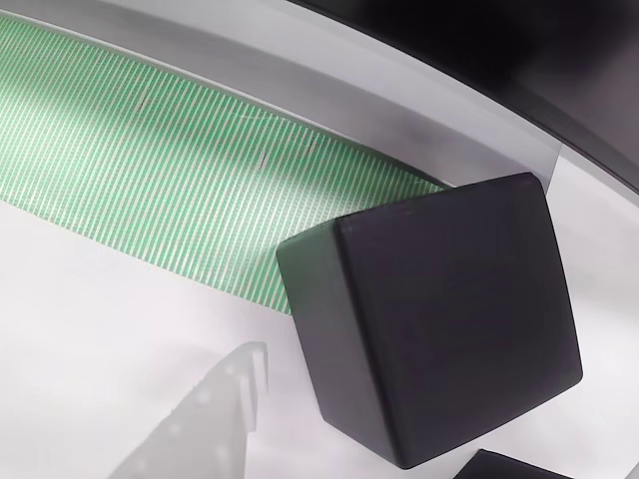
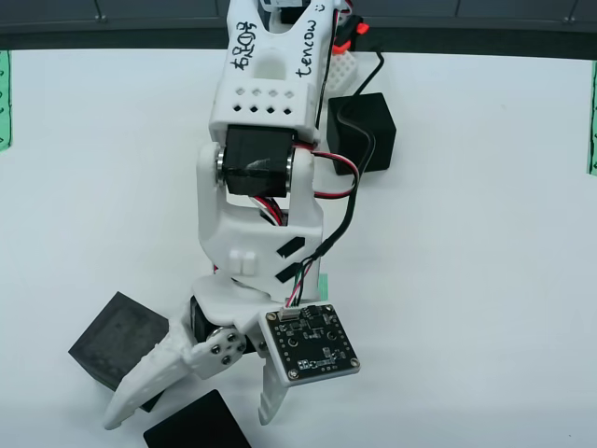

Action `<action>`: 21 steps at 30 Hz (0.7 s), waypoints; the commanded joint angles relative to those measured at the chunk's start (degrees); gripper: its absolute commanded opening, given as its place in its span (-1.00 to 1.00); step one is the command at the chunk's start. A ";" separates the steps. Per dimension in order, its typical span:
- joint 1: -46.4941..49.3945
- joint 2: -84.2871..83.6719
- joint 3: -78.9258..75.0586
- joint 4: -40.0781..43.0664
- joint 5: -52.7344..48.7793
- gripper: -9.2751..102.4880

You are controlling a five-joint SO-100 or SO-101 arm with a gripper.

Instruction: Stack 3 Blocks on the chosen place.

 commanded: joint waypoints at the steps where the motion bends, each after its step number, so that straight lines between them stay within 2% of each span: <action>1: 0.09 0.79 -3.34 1.49 -0.35 0.12; 15: 2.81 4.75 -3.08 4.31 -1.67 0.12; 21: 2.20 13.27 1.23 5.01 -3.52 0.12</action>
